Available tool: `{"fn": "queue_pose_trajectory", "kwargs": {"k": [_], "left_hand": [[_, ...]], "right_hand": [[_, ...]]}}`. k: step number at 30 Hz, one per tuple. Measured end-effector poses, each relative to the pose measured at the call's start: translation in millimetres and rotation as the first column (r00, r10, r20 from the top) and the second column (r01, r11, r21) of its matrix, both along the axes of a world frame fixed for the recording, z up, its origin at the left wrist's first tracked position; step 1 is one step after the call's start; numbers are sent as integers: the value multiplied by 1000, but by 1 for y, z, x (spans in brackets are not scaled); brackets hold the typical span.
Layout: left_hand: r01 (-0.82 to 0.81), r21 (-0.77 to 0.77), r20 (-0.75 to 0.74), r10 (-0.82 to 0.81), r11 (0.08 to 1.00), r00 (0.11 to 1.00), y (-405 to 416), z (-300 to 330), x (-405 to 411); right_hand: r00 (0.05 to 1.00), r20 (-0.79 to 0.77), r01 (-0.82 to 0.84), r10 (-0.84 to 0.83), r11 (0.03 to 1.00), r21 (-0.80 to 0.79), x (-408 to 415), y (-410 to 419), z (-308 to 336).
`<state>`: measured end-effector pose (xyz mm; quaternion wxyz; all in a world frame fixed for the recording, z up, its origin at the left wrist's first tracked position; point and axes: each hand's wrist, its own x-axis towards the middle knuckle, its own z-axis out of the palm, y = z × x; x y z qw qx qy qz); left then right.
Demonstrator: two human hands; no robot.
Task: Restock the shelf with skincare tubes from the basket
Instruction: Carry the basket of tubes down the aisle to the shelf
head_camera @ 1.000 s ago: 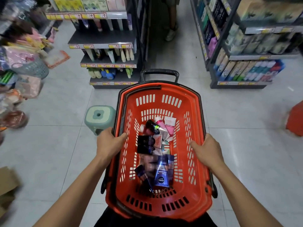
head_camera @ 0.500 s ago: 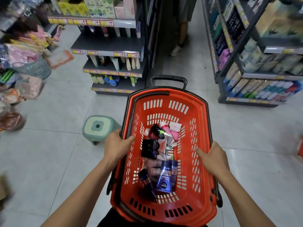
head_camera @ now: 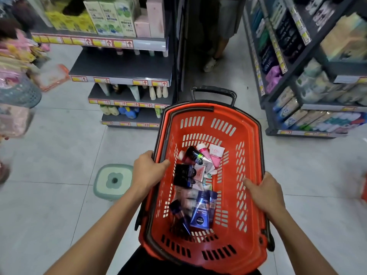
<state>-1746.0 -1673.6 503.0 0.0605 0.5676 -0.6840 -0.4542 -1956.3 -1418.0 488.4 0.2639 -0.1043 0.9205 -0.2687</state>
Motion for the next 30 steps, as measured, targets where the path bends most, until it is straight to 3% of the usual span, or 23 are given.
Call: {"fn": "queue_pose_trajectory", "kwargs": {"k": [16,30], "left_hand": [[-21,-25,11,21,999,1000,-107,-2,-126],[-297,-14,42,298,955,954,-148,4,-237]], "right_hand": [[1000,5,-1,1,999,-36,-126,-112,-7],[955,5,-296,296,955,-32,-310,-232,-3]]}}
